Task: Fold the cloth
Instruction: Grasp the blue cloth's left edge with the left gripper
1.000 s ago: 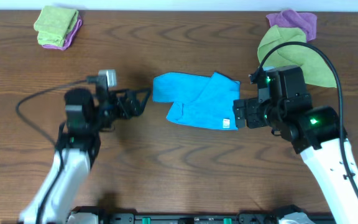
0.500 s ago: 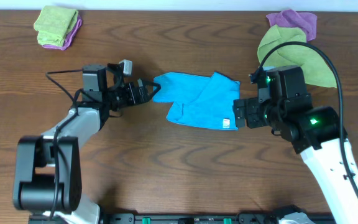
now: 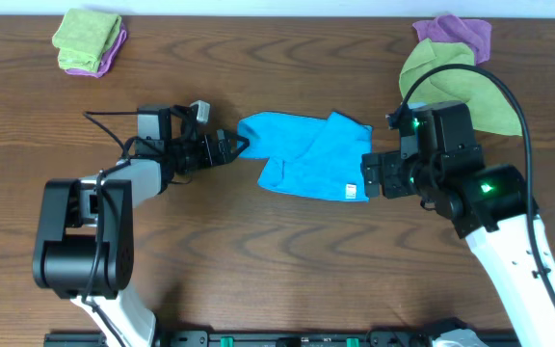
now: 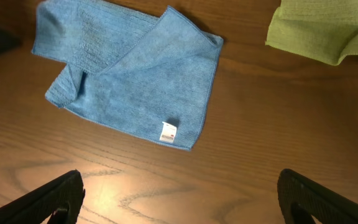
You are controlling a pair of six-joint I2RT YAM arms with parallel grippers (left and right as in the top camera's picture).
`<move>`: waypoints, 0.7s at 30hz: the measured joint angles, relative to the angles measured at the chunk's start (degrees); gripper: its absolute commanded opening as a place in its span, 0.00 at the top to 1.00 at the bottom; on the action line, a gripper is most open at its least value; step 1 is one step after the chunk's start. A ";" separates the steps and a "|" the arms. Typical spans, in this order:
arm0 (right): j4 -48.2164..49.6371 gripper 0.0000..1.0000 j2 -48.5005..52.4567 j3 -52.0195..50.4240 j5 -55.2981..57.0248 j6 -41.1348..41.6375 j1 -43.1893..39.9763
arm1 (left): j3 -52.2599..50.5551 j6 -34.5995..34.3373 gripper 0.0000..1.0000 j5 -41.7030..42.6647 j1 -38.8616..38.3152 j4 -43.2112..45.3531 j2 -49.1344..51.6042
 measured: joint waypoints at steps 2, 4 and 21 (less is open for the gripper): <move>-0.02 0.01 0.00 0.00 0.02 0.35 0.00 | 0.13 0.20 0.05 0.59 0.00 0.44 0.85; -0.02 0.01 0.00 0.00 0.00 0.59 0.00 | 0.68 0.24 0.05 1.16 0.00 0.66 1.44; -0.02 0.01 0.00 0.00 0.00 2.01 0.00 | 2.60 1.49 0.01 5.60 -3.26 -1.97 3.56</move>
